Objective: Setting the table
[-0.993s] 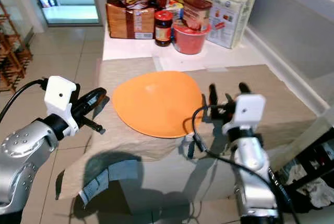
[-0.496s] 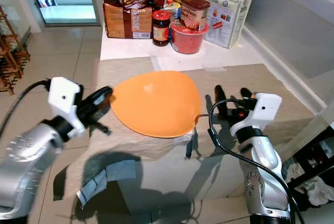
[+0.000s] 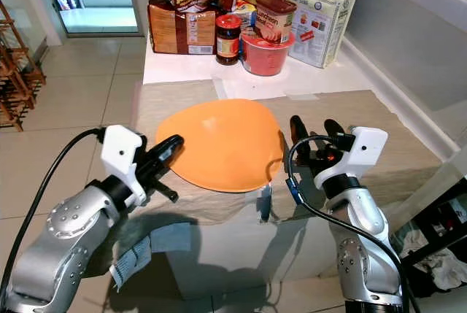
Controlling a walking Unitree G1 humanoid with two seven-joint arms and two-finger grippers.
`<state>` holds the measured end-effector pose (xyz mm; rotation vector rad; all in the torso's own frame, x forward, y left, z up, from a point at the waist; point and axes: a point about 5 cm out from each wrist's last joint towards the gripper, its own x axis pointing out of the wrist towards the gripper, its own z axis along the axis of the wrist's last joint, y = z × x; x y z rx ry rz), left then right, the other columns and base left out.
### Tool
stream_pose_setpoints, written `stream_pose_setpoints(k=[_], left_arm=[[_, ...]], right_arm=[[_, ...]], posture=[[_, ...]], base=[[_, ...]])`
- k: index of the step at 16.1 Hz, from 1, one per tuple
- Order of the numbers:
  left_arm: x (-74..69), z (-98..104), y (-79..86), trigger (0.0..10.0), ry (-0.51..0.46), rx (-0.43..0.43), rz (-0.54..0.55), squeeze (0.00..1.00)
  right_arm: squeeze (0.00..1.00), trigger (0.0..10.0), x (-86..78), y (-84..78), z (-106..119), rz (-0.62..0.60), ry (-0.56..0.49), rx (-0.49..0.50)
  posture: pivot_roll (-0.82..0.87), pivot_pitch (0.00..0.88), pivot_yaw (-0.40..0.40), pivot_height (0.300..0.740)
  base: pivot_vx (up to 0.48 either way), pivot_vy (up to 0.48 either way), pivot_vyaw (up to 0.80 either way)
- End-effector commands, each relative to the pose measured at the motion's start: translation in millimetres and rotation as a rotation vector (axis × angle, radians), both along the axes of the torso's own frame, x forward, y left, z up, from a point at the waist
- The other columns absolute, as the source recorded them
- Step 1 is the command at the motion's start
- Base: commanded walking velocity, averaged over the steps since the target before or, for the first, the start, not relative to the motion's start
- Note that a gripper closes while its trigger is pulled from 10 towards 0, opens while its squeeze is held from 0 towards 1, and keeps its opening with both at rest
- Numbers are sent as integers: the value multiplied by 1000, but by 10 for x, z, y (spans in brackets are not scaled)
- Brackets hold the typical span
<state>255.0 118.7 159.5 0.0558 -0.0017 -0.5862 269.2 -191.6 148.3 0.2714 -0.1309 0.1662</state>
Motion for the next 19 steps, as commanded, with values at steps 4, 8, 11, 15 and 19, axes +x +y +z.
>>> stream_pose_setpoints(k=[4,8,11,15,19], left_arm=[[76,-112,-47,10000,19,65,-24,0],[159,-362,35,10000,84,102,-8,0],[130,-498,62,10000,117,125,-34,0],[132,-596,60,10000,112,117,-108,0],[166,-743,98,10000,135,82,-101,0]], right_arm=[[0,10000,0,71,48,24,-13,6],[0,10000,-16,110,42,31,-2,-5],[0,10000,-29,115,52,31,3,6],[0,10000,-11,124,73,31,24,46],[0,10000,-22,148,112,38,38,86]], posture=[[63,0,-16,740],[52,0,-8,740],[48,0,-7,740],[48,0,-15,740],[34,0,-18,740]], base=[[0,0,0],[0,0,0],[0,0,0],[0,0,0],[0,0,0]])
